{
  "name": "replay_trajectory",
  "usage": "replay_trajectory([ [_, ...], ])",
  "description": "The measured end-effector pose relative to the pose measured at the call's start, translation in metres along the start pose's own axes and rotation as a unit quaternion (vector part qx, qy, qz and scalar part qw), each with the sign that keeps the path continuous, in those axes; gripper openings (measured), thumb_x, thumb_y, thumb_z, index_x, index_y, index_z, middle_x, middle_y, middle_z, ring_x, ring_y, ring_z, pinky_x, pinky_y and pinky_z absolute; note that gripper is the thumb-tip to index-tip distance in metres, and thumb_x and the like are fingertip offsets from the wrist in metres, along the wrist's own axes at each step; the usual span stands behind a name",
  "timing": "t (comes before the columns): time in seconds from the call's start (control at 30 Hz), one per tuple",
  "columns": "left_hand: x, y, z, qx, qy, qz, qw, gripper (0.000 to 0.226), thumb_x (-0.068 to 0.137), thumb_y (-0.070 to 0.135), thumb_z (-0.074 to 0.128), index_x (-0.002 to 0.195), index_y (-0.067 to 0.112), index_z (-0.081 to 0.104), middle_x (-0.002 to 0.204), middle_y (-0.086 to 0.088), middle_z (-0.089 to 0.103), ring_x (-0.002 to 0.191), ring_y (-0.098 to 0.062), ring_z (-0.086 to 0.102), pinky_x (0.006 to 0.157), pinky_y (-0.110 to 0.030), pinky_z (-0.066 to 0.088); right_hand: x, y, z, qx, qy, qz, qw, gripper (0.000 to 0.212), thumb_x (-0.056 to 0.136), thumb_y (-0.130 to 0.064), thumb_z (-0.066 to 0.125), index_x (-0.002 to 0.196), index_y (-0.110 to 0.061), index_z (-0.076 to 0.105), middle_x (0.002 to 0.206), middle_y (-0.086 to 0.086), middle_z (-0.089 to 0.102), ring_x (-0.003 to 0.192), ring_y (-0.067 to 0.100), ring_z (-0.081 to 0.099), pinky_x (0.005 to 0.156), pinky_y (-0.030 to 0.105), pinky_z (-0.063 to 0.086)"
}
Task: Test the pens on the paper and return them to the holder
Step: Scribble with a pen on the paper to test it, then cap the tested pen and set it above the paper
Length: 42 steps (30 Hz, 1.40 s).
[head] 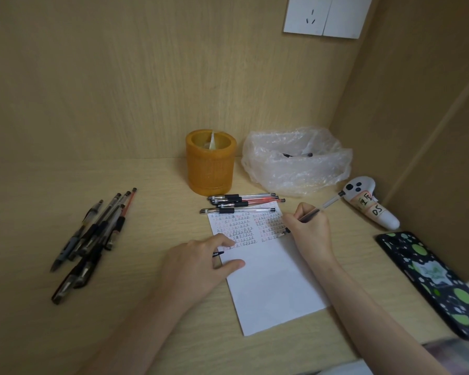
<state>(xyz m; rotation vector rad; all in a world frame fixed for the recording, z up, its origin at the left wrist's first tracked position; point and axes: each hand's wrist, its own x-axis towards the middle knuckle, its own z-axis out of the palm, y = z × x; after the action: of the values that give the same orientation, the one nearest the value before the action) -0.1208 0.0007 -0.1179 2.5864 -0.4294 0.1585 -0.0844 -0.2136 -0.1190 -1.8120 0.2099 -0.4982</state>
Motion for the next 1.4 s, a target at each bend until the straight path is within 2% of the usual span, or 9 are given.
replay_trajectory([
  [0.27,0.000,0.003,-0.004,-0.003,-0.008,-0.002,1.000,0.042,0.075,0.066,0.054,0.111,0.044,0.053,0.052,0.007,0.048,0.053,-0.005,0.050,0.055,-0.018,0.040,0.008,0.000,-0.007,0.215,0.032,0.079,0.973,0.048,0.082,0.009,0.054,0.048,-0.018,0.031,0.039,-0.006,0.029,0.037,0.010,0.021,0.039,0.019,0.018],
  [0.37,-0.001,0.004,-0.006,-0.051,0.020,0.007,0.998,0.039,0.081,0.057,0.053,0.116,0.045,0.044,0.058,0.006,0.053,0.058,-0.005,0.053,0.055,-0.018,0.042,0.006,-0.004,-0.009,0.242,0.014,0.067,0.968,0.046,0.088,-0.008,0.065,0.054,-0.016,0.035,0.040,-0.004,0.033,0.035,0.011,0.025,0.036,0.019,0.022],
  [0.5,-0.001,0.003,-0.003,-0.233,0.039,0.036,0.971,0.031,0.096,0.020,0.037,0.122,0.038,0.038,0.077,0.005,0.056,0.071,-0.007,0.053,0.064,-0.021,0.040,0.004,-0.009,-0.011,0.285,-0.062,0.046,0.955,0.029,0.085,-0.025,0.066,0.065,-0.015,0.048,0.049,-0.005,0.044,0.045,0.010,0.038,0.042,0.018,0.031],
  [0.6,0.001,0.004,0.000,-0.255,0.027,0.050,0.965,0.044,0.098,0.011,0.031,0.120,0.049,0.028,0.087,0.010,0.052,0.087,-0.003,0.053,0.079,-0.014,0.038,0.004,-0.013,-0.009,0.344,-0.151,0.065,0.924,0.028,0.086,-0.030,0.057,0.082,-0.003,0.062,0.057,0.004,0.054,0.051,0.013,0.051,0.045,0.018,0.036],
  [0.73,0.004,0.009,0.000,-0.279,-0.002,0.042,0.959,0.051,0.095,0.013,0.046,0.120,0.052,0.026,0.095,0.011,0.062,0.094,0.004,0.056,0.084,-0.006,0.036,0.000,-0.018,-0.008,0.333,-0.217,0.072,0.915,0.018,0.086,-0.024,0.060,0.086,-0.005,0.059,0.058,0.008,0.057,0.051,0.015,0.055,0.041,0.018,0.036],
  [0.9,0.004,0.009,-0.001,-0.305,0.023,0.018,0.952,0.060,0.086,0.019,0.063,0.119,0.056,0.030,0.099,0.012,0.066,0.093,0.003,0.060,0.086,-0.015,0.043,-0.004,-0.022,-0.008,0.280,-0.222,0.048,0.933,0.030,0.080,-0.017,0.073,0.057,-0.021,0.055,0.051,0.002,0.046,0.043,0.013,0.043,0.040,0.019,0.032],
  [1.03,0.005,0.009,-0.004,-0.309,0.050,0.011,0.950,0.059,0.077,0.018,0.073,0.114,0.048,0.038,0.090,0.017,0.067,0.086,0.005,0.061,0.083,-0.018,0.048,-0.004,-0.023,-0.009,0.297,-0.214,0.046,0.929,0.024,0.082,-0.009,0.067,0.063,-0.013,0.053,0.051,0.001,0.043,0.044,0.013,0.041,0.041,0.019,0.033],
  [1.17,0.005,0.010,-0.005,-0.325,0.058,0.007,0.944,0.065,0.075,0.017,0.075,0.116,0.049,0.035,0.086,0.017,0.068,0.082,0.006,0.061,0.080,-0.009,0.045,-0.006,-0.022,-0.006,0.311,-0.240,0.057,0.918,0.022,0.087,-0.019,0.061,0.067,-0.011,0.065,0.053,0.002,0.046,0.045,0.014,0.043,0.041,0.019,0.034],
  [1.4,0.005,0.011,-0.004,-0.326,0.054,0.011,0.944,0.067,0.075,0.016,0.075,0.118,0.049,0.034,0.085,0.017,0.068,0.082,0.007,0.061,0.076,-0.003,0.040,-0.009,-0.023,-0.006,0.275,-0.254,0.050,0.926,0.025,0.087,-0.021,0.055,0.068,-0.007,0.065,0.052,0.004,0.046,0.043,0.015,0.041,0.039,0.019,0.030],
])
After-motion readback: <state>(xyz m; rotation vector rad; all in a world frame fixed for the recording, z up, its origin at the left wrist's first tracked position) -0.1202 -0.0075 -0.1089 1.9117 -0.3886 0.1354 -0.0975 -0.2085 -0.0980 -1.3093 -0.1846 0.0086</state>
